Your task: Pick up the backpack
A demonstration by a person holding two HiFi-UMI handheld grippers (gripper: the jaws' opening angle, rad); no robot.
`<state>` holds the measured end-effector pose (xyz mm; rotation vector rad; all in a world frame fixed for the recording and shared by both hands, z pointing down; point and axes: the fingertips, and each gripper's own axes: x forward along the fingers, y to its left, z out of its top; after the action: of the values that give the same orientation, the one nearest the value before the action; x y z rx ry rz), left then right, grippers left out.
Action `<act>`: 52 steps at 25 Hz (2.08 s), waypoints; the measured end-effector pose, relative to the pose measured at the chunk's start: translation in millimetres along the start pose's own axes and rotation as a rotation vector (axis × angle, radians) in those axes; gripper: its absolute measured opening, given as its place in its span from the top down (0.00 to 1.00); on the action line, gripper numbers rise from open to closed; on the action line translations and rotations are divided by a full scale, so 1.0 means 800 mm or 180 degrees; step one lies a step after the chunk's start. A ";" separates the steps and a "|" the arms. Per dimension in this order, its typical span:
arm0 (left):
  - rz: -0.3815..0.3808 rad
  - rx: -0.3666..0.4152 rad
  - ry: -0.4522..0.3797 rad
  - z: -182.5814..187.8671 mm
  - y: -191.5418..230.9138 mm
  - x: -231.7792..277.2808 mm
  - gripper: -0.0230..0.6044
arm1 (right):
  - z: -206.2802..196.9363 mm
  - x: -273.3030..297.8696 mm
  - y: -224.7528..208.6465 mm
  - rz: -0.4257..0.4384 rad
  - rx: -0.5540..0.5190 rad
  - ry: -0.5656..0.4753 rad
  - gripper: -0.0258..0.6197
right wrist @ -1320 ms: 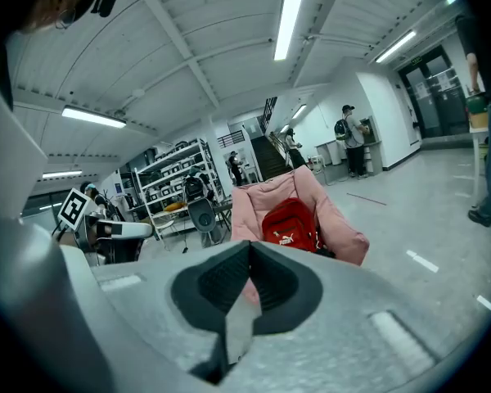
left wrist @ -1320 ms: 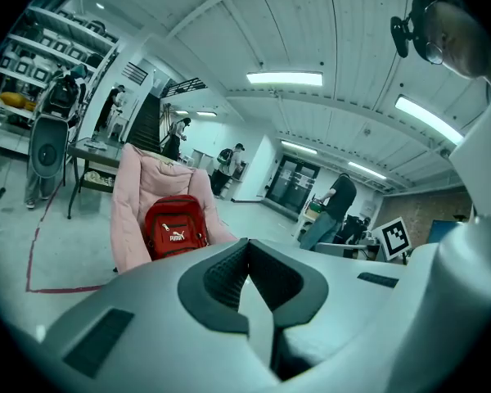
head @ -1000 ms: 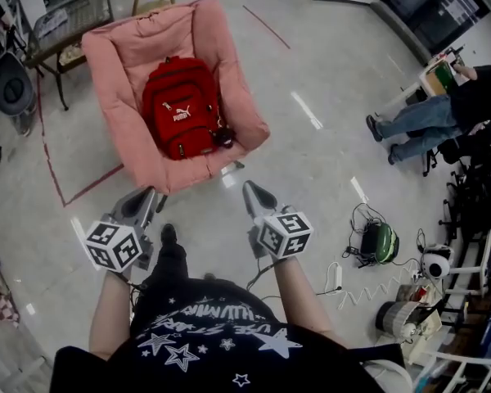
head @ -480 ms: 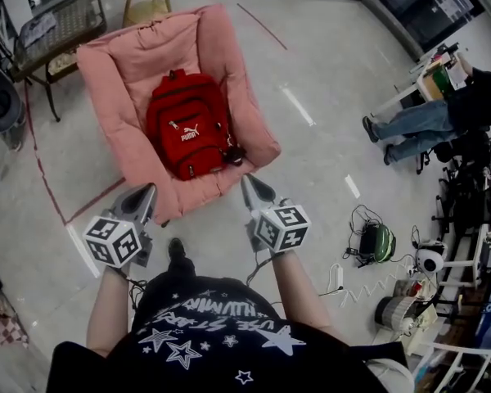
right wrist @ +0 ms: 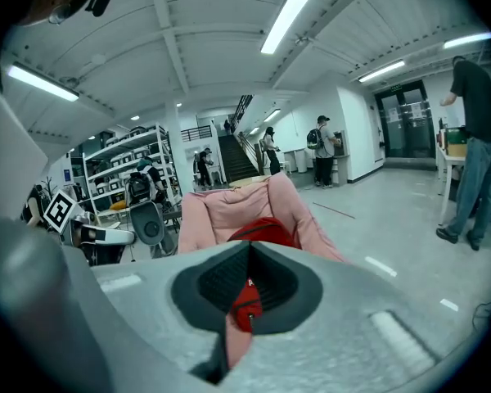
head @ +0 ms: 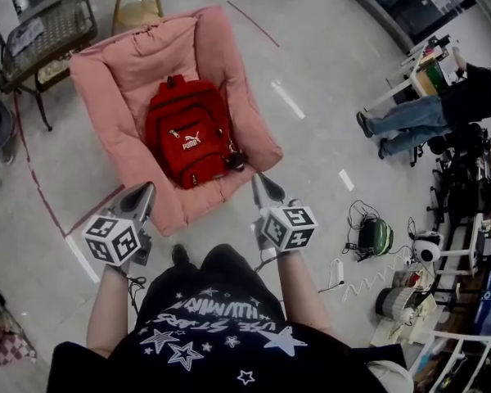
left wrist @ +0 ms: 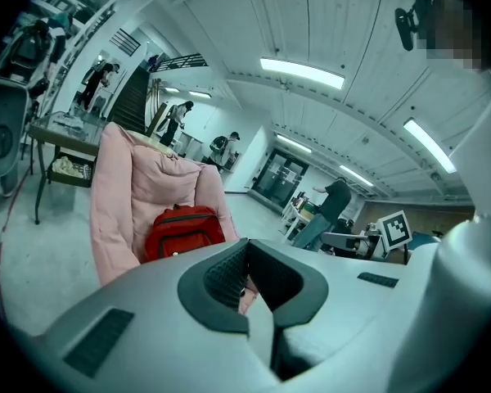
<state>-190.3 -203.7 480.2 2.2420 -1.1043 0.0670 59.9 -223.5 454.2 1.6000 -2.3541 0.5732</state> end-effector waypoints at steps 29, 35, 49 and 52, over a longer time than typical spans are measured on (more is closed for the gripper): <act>0.0480 -0.0534 0.0268 0.037 0.137 0.223 0.65 | 0.018 0.356 -0.107 0.0728 -0.0486 0.0850 0.34; 0.0826 -0.0502 0.0293 0.026 0.188 0.264 0.46 | 0.003 0.417 -0.116 0.0911 -0.0727 0.1017 0.32; 0.1292 0.0063 0.0686 -0.022 0.341 0.349 0.40 | -0.038 0.558 -0.132 0.1112 -0.1738 0.1108 0.32; 0.1309 0.0165 0.0796 -0.035 0.368 0.366 0.40 | -0.057 0.582 -0.130 0.1140 -0.1808 0.1151 0.32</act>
<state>-209.3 -524.3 744.4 1.9496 -1.4132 0.5360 -18.4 -625.4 702.9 0.7689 -2.2482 0.1953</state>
